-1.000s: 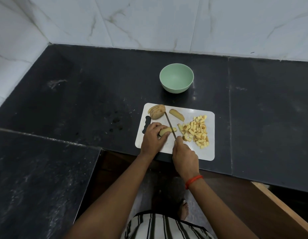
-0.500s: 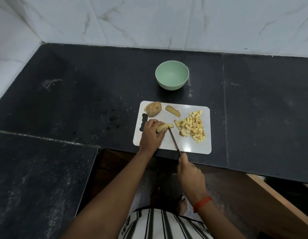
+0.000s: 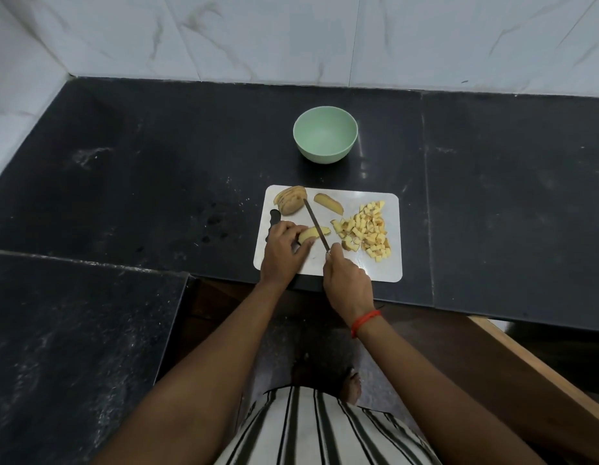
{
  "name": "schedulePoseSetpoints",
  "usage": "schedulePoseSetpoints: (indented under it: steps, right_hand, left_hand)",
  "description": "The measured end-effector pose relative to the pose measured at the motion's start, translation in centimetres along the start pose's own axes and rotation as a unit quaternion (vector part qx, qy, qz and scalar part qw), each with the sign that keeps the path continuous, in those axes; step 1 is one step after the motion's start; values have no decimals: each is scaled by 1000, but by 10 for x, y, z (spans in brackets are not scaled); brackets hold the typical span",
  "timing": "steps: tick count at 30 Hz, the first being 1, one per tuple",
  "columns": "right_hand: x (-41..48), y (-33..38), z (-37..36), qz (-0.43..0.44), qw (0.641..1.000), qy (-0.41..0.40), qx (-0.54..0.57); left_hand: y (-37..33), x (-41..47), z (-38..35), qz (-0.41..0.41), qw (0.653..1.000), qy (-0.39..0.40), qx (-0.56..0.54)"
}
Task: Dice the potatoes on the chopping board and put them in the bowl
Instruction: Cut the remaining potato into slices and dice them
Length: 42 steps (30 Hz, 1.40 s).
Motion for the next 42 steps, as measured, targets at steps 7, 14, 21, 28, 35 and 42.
schedulePoseSetpoints:
  steps: [7, 14, 21, 28, 35, 42]
  right_hand:
    - [0, -2, -2, 6, 1000, 17, 1]
    - [2, 0, 0, -5, 999, 36, -2]
    - [-36, -7, 4, -13, 995, 77, -54]
    - [-80, -19, 28, -51, 996, 70, -2]
    - [-45, -2, 13, -3, 1000, 25, 4]
    - [-26, 2, -7, 6, 999, 33, 1]
  left_hand:
    - [0, 0, -1, 1, 1000, -2, 7]
    - [0, 0, -2, 9, 1000, -3, 12]
    - [-2, -3, -5, 20, 1000, -13, 19]
    - [0, -1, -2, 37, 999, 7, 12]
    - [6, -10, 7, 36, 999, 7, -18]
    - [4, -10, 3, 16, 1000, -2, 17]
Point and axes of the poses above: each hand's wrist, its own x-axis towards the middle knuckle, its own z-axis out of the back of the hand, y = z × x, the point moved 4 cm from there along x, towards the middle knuckle, and after that the axes turned 13 degrees about x, right-handed, at the moved point
